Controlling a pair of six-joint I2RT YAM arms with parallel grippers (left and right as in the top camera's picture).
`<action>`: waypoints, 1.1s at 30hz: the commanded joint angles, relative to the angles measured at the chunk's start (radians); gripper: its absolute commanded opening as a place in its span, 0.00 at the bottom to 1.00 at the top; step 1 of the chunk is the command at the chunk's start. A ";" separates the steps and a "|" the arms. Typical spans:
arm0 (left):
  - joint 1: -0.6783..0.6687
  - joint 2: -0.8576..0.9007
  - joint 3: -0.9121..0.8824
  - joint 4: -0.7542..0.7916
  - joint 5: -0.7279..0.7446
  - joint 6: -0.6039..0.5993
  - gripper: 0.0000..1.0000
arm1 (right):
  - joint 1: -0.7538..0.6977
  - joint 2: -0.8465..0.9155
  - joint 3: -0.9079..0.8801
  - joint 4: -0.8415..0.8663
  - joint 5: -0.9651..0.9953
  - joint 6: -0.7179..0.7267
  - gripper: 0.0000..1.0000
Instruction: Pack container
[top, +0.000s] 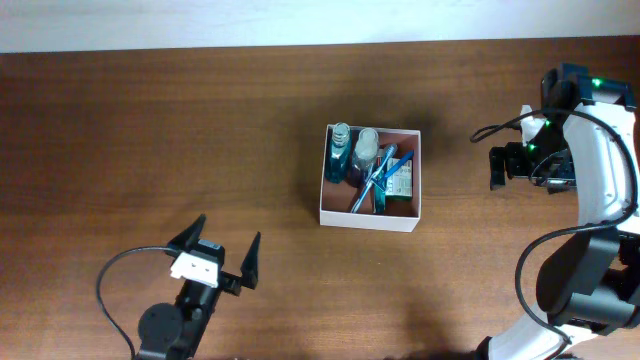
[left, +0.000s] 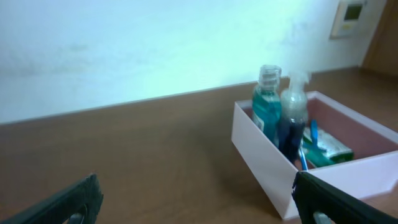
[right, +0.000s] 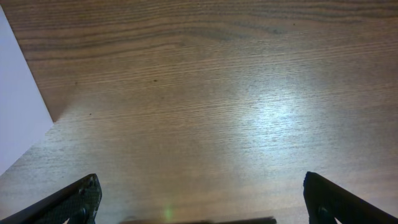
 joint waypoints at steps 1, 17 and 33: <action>0.040 -0.054 -0.021 0.019 0.032 0.023 1.00 | 0.001 -0.024 -0.001 0.000 0.008 -0.006 0.99; 0.167 -0.162 -0.030 -0.098 0.164 0.179 0.99 | 0.001 -0.024 -0.001 0.000 0.008 -0.006 0.99; 0.164 -0.162 -0.066 -0.116 0.029 0.082 0.99 | 0.001 -0.024 -0.001 0.000 0.008 -0.006 0.99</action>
